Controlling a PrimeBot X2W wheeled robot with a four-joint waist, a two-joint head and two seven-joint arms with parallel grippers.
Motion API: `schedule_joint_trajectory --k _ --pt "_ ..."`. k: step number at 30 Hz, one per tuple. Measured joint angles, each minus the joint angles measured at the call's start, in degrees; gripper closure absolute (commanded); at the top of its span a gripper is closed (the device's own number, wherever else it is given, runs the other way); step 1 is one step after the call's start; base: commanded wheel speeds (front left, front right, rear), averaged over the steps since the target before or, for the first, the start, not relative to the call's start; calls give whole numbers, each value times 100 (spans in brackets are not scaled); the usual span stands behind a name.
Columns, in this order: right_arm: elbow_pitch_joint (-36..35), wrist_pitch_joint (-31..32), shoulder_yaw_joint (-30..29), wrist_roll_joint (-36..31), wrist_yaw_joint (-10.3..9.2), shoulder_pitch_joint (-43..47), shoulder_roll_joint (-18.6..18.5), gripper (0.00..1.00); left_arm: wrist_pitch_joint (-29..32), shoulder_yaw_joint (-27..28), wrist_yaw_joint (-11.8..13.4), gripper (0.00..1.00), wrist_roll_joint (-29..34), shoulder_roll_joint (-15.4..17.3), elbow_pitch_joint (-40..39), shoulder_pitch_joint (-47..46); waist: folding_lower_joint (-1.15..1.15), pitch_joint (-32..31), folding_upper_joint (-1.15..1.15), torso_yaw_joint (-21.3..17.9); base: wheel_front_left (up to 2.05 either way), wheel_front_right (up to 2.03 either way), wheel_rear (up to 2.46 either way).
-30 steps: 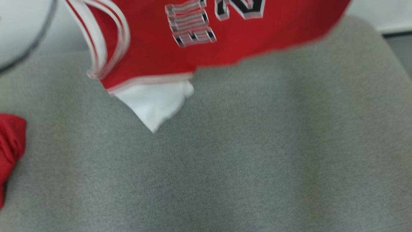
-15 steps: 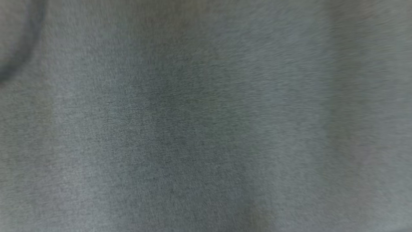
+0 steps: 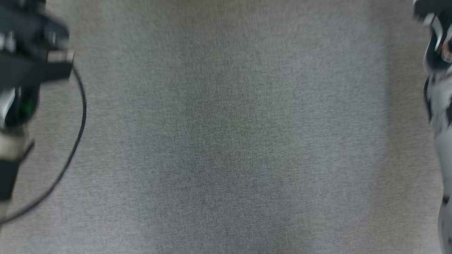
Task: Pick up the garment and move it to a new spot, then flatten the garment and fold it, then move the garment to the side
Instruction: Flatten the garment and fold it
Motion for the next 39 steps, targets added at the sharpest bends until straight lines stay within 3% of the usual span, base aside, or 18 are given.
schedule_joint_trajectory --k 14,25,31,39 --pt "-1350 1 754 1322 0 3002 -759 100 0 678 85 100 -497 346 -938 3778 -1 -1537 -2 -122 0 0 0" --pt "-2439 0 559 1236 1 5123 -1171 100 2 579 261 100 -516 353 -1829 6257 -1 -2783 -3 -261 0 0 0" --pt "-2596 1 511 979 1 5868 -1206 100 135 370 381 100 -588 326 -2029 6775 0 -3181 -3 -312 0 0 0" --pt "-1889 0 875 827 1 5737 -1234 100 498 271 603 100 -710 194 -1812 6672 0 -3318 -2 -437 0 0 0"
